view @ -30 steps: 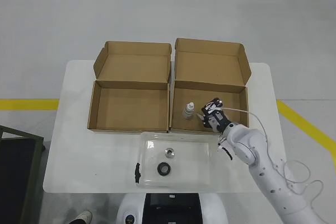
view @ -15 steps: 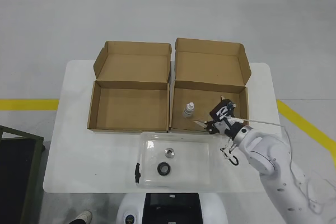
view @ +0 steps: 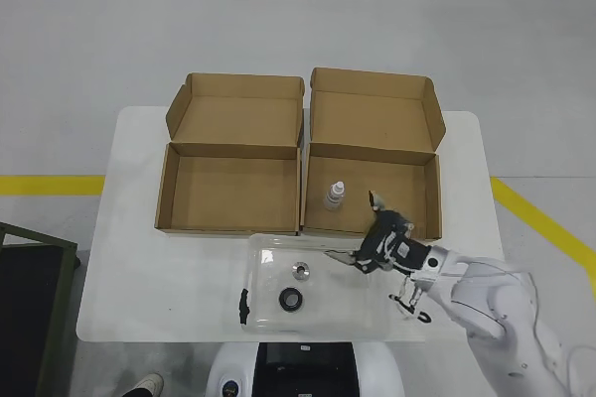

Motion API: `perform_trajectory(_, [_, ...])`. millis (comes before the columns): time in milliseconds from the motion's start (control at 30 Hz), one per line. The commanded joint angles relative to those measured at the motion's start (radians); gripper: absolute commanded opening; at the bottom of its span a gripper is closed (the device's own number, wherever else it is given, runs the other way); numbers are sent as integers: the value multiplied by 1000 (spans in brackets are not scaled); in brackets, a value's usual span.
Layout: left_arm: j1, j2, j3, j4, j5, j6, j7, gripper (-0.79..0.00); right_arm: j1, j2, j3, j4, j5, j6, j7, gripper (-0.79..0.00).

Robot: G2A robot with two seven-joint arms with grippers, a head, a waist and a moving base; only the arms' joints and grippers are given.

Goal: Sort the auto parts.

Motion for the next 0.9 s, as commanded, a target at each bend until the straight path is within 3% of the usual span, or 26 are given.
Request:
perform_trajectory(0, [0,0,0,0,0,0,0,0,-14,1,-17,-6,-15,-18,-6,0])
perform_trajectory(333, [0,0,0,0,0,0,0,0,-42,2,-93,1,-87,-49,-12,0])
perform_trajectory(867, [0,0,0,0,0,0,0,0,-40,1,-97,7,-91,-39,-26,0])
